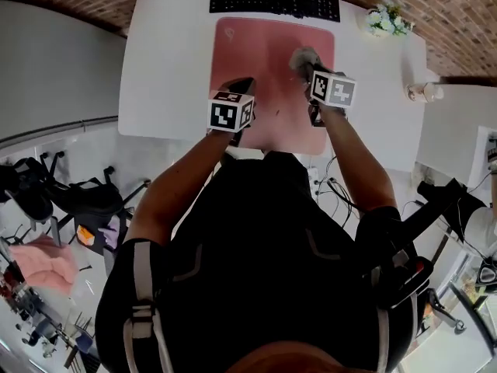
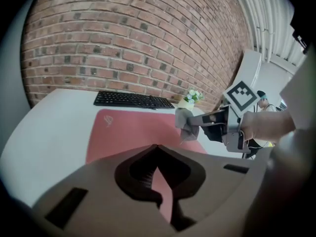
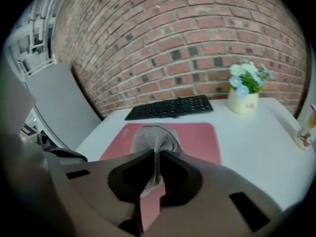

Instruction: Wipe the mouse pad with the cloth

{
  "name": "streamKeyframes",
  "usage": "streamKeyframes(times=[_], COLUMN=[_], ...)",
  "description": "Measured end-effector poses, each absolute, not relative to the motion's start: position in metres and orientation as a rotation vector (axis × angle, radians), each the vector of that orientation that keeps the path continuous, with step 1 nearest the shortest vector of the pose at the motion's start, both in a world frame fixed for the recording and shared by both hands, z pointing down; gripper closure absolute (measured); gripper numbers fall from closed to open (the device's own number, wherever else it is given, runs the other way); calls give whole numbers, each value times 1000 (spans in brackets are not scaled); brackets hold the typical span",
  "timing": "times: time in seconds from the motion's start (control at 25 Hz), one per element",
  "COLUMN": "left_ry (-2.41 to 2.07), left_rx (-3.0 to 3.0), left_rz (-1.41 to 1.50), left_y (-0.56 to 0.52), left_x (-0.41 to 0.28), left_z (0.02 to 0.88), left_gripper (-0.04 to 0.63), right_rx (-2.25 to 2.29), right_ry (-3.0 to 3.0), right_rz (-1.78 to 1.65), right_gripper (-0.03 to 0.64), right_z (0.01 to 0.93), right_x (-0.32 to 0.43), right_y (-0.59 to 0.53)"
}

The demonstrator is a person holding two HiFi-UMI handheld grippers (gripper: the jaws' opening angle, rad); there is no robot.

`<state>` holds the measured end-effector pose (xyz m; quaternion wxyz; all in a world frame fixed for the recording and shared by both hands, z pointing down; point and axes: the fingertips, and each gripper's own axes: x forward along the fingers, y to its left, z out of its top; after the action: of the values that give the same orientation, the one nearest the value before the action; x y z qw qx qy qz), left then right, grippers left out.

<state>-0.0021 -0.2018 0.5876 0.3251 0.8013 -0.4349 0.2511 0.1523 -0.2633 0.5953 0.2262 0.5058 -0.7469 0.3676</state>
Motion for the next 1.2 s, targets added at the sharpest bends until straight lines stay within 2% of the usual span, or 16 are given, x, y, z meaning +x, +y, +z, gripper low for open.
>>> streamKeyframes(times=[0.24,0.52,0.8,1.2], left_ry=[-1328,-1456,-1439,-1357], left_rx=[1935,1795,1787,1830], left_rz=[623,573,576,612], left_y=[-222,-230,-233,-234], left_x=[-78,-133,-138,-112], left_z=[591,595,607,611], left_gripper=[595,595,595,595], right_rx=[1106,909,886,956], right_ry=[-2207,-2247,-2183,-2120], right_rz=[868,869,907,927], right_gripper=[577,577,577,577], right_z=[585,617,651,663], right_x=[24,-78,-102,-63], right_y=[-297,-310,-320,-324])
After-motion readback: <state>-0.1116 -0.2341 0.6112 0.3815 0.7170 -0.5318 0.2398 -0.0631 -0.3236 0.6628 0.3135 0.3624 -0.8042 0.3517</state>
